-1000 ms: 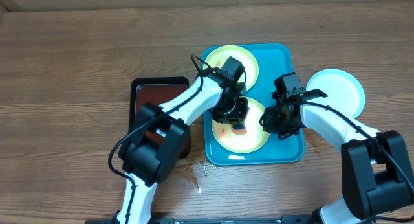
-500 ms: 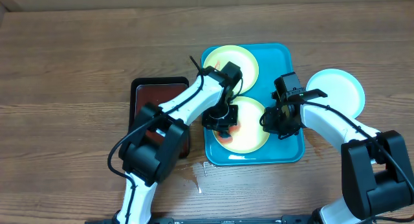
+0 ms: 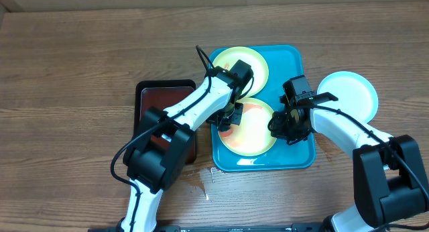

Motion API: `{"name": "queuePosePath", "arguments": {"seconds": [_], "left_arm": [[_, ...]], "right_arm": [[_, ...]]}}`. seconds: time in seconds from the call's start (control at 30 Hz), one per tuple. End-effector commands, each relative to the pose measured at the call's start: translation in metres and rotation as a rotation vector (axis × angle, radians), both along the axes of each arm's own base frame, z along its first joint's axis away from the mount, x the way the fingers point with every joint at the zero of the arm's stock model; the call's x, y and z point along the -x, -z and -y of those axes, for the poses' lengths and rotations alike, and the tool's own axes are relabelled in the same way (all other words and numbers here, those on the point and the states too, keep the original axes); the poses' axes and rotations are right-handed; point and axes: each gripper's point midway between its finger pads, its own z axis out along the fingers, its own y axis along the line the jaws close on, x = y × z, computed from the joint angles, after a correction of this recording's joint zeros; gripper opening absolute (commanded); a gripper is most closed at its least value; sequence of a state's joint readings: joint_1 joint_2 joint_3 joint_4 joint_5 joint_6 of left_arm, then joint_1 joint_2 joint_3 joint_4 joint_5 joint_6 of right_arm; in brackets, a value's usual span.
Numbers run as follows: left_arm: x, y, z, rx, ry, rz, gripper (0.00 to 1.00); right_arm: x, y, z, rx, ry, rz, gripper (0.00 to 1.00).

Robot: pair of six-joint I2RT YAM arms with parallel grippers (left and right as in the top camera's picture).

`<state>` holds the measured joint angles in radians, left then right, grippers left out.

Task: Clean dirty plates on tray and stack at the side

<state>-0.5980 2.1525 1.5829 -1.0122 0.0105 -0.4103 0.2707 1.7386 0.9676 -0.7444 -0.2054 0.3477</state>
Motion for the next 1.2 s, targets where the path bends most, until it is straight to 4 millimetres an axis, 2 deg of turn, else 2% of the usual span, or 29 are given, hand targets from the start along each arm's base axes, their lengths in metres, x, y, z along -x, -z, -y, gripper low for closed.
{"name": "queuePosePath", "arguments": {"seconds": [0.0,0.17,0.37,0.5,0.6,0.7,0.8,0.87,0.97,1.17], "left_arm": [[-0.008,0.006,0.002,0.028,0.055,0.006,0.04],[-0.009,0.000,0.022,0.138,0.088,-0.010,0.04],[-0.016,-0.012,0.085,0.428,0.059,-0.004,0.04],[0.011,-0.003,0.116,0.506,0.097,-0.093,0.04],[0.029,0.003,0.123,0.511,0.094,-0.166,0.04],[0.040,0.000,0.123,0.527,0.084,-0.224,0.04],[0.047,0.000,0.108,0.491,0.046,-0.283,0.04],[0.048,0.002,0.089,0.423,0.007,-0.311,0.04],[0.043,0.009,0.052,0.277,-0.042,-0.304,0.04],[0.024,0.016,-0.008,0.041,-0.087,-0.229,0.04]], "right_arm": [[0.001,0.007,0.011,0.057,0.005,-0.005,0.05],[0.001,0.007,0.011,0.057,0.005,-0.005,0.05],[0.003,0.007,0.011,0.058,0.005,-0.010,0.04],[0.003,0.007,0.011,0.058,0.005,-0.010,0.04],[0.003,0.007,0.011,0.058,0.005,-0.010,0.04],[0.004,0.007,0.011,0.059,0.005,-0.014,0.04],[0.004,0.007,0.011,0.060,0.005,-0.016,0.04],[0.004,0.007,0.011,0.060,0.005,-0.016,0.04],[0.004,0.007,0.011,0.060,0.005,-0.016,0.04],[0.003,0.007,0.011,0.059,0.005,-0.013,0.04]]}}
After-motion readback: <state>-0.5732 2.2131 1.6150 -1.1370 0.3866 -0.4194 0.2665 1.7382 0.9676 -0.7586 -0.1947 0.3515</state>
